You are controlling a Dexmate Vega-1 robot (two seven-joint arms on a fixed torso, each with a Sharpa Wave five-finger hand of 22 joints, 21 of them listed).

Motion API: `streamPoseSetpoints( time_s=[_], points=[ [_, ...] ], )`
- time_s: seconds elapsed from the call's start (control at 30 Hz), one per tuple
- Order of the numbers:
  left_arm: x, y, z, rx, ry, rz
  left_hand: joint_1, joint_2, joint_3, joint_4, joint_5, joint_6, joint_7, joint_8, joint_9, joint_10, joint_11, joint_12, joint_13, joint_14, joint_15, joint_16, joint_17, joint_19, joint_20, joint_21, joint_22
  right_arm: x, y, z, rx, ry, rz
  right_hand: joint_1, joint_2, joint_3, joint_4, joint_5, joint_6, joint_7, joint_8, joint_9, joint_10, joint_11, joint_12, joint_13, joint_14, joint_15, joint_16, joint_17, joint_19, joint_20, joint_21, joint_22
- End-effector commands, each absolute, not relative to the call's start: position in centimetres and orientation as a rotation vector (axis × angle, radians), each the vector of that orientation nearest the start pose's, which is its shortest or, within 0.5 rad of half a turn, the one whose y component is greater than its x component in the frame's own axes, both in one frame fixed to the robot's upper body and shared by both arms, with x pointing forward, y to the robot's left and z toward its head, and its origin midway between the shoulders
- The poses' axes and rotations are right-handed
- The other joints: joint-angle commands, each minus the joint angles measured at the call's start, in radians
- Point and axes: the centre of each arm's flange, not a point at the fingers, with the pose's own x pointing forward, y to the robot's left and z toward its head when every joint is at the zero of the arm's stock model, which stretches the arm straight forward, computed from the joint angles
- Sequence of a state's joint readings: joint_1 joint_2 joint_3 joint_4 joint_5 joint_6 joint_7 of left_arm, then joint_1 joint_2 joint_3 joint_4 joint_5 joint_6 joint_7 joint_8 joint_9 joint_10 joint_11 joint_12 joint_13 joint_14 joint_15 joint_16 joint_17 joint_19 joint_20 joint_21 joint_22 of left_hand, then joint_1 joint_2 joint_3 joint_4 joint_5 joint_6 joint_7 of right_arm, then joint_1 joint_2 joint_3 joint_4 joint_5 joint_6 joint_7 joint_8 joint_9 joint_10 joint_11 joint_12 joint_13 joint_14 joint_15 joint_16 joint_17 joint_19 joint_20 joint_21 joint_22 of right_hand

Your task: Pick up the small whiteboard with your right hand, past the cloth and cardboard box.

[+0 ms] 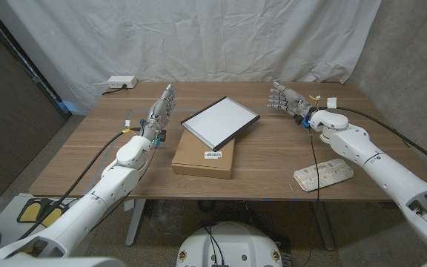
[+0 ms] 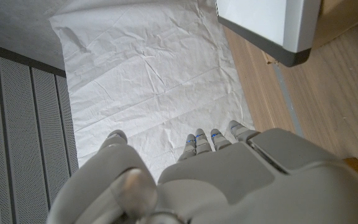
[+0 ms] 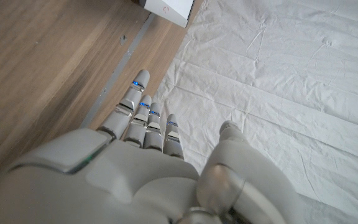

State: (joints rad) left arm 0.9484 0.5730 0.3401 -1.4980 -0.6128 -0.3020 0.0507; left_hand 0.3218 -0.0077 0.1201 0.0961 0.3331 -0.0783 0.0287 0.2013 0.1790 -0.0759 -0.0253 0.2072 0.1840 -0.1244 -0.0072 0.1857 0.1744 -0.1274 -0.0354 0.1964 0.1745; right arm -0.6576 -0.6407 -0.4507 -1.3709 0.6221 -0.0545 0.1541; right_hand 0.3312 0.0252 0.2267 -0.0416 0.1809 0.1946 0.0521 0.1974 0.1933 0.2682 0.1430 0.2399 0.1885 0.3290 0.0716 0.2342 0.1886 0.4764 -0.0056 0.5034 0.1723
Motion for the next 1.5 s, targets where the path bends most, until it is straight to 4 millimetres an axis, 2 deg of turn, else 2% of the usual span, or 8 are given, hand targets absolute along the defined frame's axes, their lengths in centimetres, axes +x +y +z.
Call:
streamPoseSetpoints(
  time_s=[0.03,0.47,0.6,0.9,1.3,1.5],
  points=[
    [60.8,28.6,-2.2,-0.010,-0.663,-0.193,0.008,0.001,0.002,-0.005,0.006,0.008,-0.001,0.003,0.005,0.004,0.002,0.002,0.002,0.003,-0.003,0.004,0.006,0.002,-0.024,0.005,0.004,67.4,-28.7,4.1,-0.227,-0.356,0.367,0.002,0.004,0.000,-0.004,-0.001,0.003,0.006,0.006,0.003,0.008,0.002,0.002,0.002,0.006,0.003,-0.002,0.002,0.011,-0.003,-0.004,0.003],
    [60.4,28.5,-2.6,-0.005,-0.657,-0.187,0.011,0.002,0.000,-0.006,0.006,0.010,-0.001,0.002,0.005,0.005,0.003,0.001,0.002,0.005,-0.003,0.004,0.006,0.003,-0.020,0.005,0.004,68.0,-28.7,4.3,-0.267,-0.299,0.396,0.006,-0.007,-0.003,-0.012,-0.001,-0.006,0.014,0.002,0.003,0.004,0.011,-0.001,0.002,0.006,0.012,-0.009,0.001,0.011,0.006,-0.013,0.003],
    [60.2,28.6,-2.7,-0.005,-0.655,-0.181,0.011,0.002,-0.001,-0.006,0.006,0.009,-0.001,0.001,0.005,0.003,0.003,0.000,0.002,0.005,-0.002,0.003,0.006,0.002,-0.020,0.004,0.004,68.0,-28.7,4.3,-0.279,-0.279,0.398,0.015,-0.017,-0.005,-0.023,-0.001,0.012,0.057,0.008,0.002,0.016,0.041,0.000,0.002,0.020,0.032,-0.011,-0.001,0.014,0.010,-0.024,0.003],
    [60.2,28.6,-2.7,-0.006,-0.652,-0.183,0.012,0.003,-0.003,-0.006,0.006,0.010,-0.001,0.001,0.005,0.003,0.004,0.000,0.003,0.004,-0.002,0.002,0.006,0.002,-0.018,0.004,0.004,68.2,-28.7,4.5,-0.313,-0.222,0.430,0.023,-0.025,-0.007,-0.033,-0.001,0.033,0.071,0.013,0.002,0.047,0.060,0.006,0.000,0.050,0.054,-0.009,-0.002,0.034,0.023,-0.030,0.003],
    [60.5,28.5,-2.5,-0.004,-0.654,-0.191,0.013,0.004,-0.005,-0.007,0.006,0.011,0.000,0.000,0.005,0.003,0.003,-0.001,0.003,0.004,-0.001,0.002,0.006,0.002,-0.015,0.004,0.004,68.0,-28.8,5.4,-0.357,-0.155,0.427,0.043,-0.026,-0.002,-0.049,0.000,0.090,0.078,0.029,0.005,0.085,0.065,0.011,0.000,0.097,0.052,-0.005,-0.002,0.088,0.031,-0.031,0.003],
    [60.6,28.5,-2.4,-0.003,-0.651,-0.191,0.014,0.004,-0.006,-0.007,0.006,0.012,-0.002,0.000,0.006,0.003,0.004,-0.002,0.003,0.003,0.000,0.002,0.006,0.001,-0.015,0.003,0.005,67.9,-28.9,5.6,-0.363,-0.130,0.433,0.062,-0.024,0.003,-0.063,0.000,0.099,0.089,0.027,0.008,0.132,0.049,0.022,0.001,0.165,0.034,0.008,-0.001,0.147,0.013,-0.028,0.004]
  ],
)
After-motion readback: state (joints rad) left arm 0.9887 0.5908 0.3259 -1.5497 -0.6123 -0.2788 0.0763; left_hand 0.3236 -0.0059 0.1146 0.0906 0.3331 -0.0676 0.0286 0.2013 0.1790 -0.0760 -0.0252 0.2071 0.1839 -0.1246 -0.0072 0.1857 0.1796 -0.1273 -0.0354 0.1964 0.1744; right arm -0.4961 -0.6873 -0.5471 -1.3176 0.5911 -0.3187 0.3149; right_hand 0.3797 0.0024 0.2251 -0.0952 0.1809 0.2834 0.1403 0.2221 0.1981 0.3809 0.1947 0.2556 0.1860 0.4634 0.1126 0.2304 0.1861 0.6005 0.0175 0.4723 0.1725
